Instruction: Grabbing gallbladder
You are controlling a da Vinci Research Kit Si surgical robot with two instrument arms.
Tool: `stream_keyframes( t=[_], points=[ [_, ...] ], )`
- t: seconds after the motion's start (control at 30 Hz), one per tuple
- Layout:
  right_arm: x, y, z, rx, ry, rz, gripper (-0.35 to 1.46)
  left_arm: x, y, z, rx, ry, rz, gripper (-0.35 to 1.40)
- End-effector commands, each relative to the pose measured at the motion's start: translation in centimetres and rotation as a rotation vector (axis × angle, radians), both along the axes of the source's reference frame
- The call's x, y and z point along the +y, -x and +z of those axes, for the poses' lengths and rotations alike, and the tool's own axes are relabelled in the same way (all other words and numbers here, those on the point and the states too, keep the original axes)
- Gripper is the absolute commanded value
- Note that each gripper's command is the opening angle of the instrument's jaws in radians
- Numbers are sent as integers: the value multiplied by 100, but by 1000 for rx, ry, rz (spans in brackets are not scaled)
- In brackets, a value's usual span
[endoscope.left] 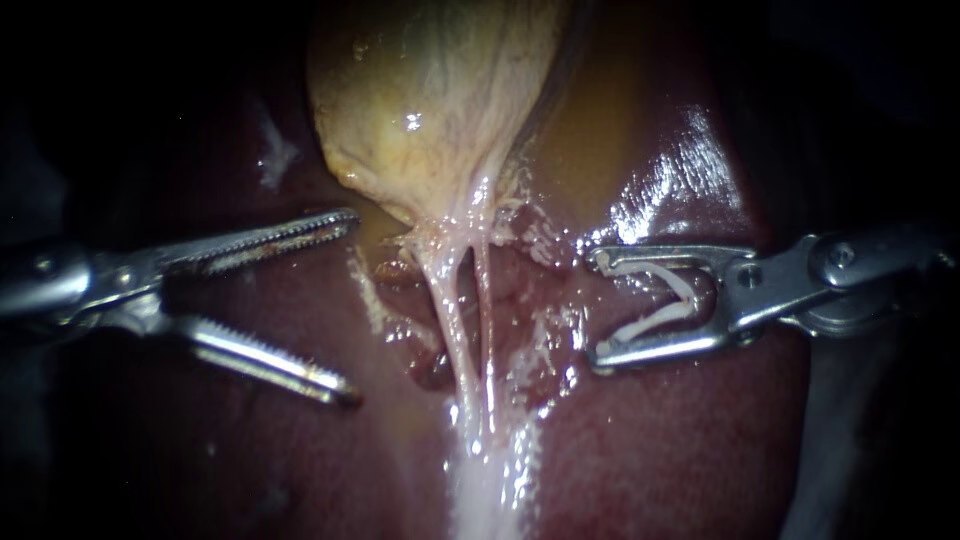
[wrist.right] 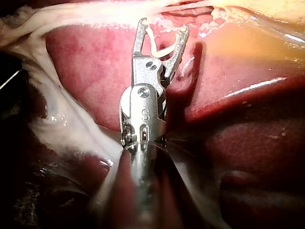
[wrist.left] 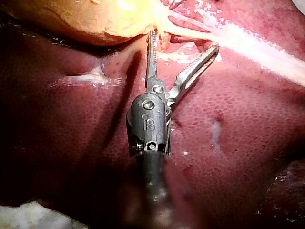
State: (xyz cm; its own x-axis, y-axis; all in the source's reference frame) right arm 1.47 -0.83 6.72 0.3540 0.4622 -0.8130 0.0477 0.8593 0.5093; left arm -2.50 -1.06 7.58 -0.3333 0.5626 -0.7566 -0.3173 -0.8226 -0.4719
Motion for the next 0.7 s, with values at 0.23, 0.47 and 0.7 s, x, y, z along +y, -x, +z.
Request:
stream_keyframes(
  t=[0.23,0.47,0.7],
  points=[
    [0,0,0,0,0,0,50,2,0,3,-6,-33,-10,91],
    [0,0,0,0,0,0,50,10,-3,16,-7,-123,-65,72],
    [0,-1,0,0,0,0,50,15,-1,29,2,-203,-116,49]
  ],
)
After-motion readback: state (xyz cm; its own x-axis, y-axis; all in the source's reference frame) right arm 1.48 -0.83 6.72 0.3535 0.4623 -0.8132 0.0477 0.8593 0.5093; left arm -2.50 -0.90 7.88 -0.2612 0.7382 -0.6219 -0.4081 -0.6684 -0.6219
